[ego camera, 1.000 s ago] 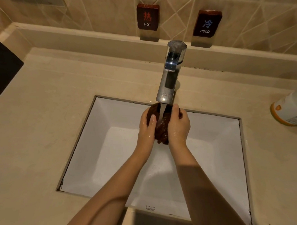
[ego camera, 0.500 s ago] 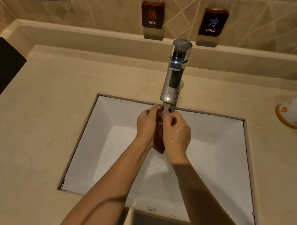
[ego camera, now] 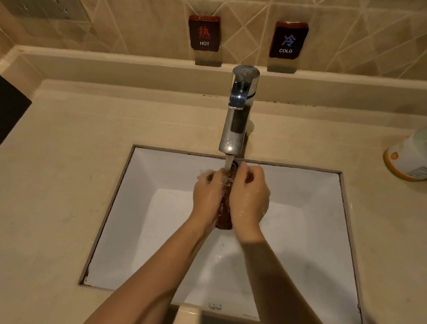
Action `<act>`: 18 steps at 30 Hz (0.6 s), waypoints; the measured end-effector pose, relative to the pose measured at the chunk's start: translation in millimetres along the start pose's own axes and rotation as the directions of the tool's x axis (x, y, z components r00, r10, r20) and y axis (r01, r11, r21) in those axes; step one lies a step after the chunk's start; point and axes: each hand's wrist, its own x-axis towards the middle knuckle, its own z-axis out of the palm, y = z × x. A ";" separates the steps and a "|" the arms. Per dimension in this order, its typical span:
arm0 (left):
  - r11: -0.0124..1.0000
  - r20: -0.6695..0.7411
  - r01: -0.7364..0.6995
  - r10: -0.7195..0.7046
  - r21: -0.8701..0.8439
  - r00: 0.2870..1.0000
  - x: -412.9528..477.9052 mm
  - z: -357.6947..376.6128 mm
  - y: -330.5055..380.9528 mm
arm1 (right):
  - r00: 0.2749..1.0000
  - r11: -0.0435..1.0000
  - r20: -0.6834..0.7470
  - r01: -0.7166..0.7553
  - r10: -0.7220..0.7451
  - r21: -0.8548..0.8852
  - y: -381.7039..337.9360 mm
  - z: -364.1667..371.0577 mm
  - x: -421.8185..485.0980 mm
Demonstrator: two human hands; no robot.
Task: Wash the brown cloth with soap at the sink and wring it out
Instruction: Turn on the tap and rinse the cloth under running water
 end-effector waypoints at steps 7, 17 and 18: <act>0.996 -0.020 -0.051 0.052 0.070 0.998 14.9 -8.4 10.6 | 0.973 0.962 0.078 0.228 -0.218 -0.153 0.5 10.0 -30.0; 0.998 -0.028 -0.031 0.032 0.053 0.999 2.8 -8.6 13.6 | 0.989 0.990 0.071 0.136 -0.132 -0.049 6.0 12.4 -17.5; 0.999 -0.026 -0.020 0.021 0.036 0.999 3.5 -9.1 11.1 | 0.981 0.981 0.087 0.180 -0.174 -0.073 5.7 11.2 -23.5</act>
